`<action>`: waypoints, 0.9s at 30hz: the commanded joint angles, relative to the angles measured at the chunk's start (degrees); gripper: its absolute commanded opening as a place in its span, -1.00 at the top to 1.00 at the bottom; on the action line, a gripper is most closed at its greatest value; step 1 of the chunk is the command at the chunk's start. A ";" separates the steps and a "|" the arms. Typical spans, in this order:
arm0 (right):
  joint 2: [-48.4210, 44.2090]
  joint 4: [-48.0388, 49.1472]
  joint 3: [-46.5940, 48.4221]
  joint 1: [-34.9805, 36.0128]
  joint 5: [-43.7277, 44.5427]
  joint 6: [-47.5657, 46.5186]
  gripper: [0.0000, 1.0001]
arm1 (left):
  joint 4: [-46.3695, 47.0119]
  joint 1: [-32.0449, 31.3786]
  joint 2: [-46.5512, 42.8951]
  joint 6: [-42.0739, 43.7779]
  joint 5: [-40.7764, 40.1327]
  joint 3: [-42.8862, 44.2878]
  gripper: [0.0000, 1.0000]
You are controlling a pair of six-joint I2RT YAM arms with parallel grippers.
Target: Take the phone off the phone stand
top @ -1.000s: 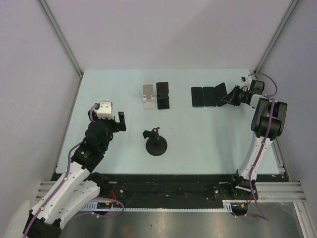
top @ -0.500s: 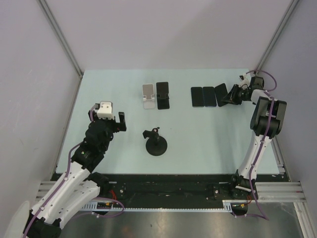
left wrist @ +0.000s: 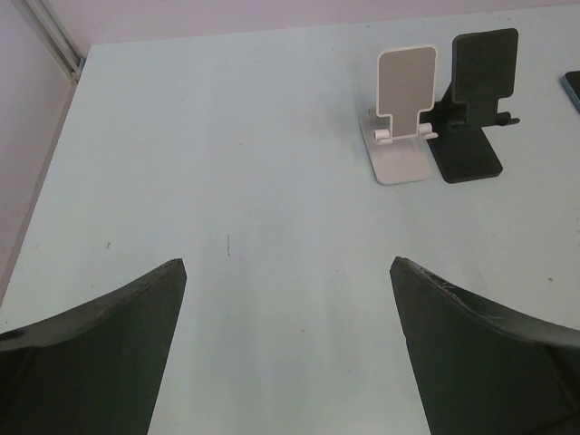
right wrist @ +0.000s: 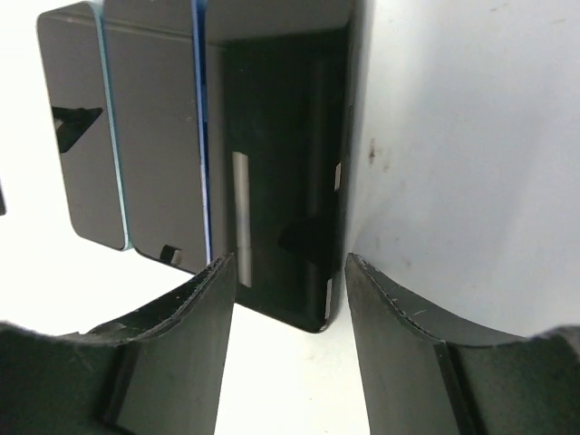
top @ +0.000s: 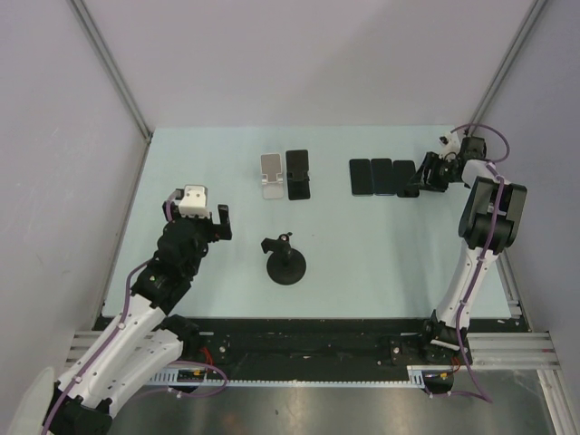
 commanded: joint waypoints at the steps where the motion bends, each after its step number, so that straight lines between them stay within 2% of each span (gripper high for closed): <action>1: -0.52 -3.00 1.13 -0.28 9.92 -2.00 -0.15 | 2.59 -0.24 -0.03 1.45 0.52 -0.34 -1.00; 7: 2.11 -4.40 4.73 0.78 12.39 -1.29 -0.08 | 2.67 -0.33 0.14 1.45 0.61 -0.34 -1.00; 11: 3.79 -4.75 6.14 1.39 12.48 -1.21 0.19 | 2.67 -0.33 0.23 1.45 0.61 -0.43 -1.00; 17: 5.98 -5.89 8.68 2.54 11.25 -1.82 0.36 | 2.67 -0.33 0.58 1.45 0.87 -0.43 -1.00; 27: 9.15 -8.09 14.57 4.12 9.22 -2.17 0.47 | 2.58 -0.33 1.02 1.45 0.96 -0.43 -1.00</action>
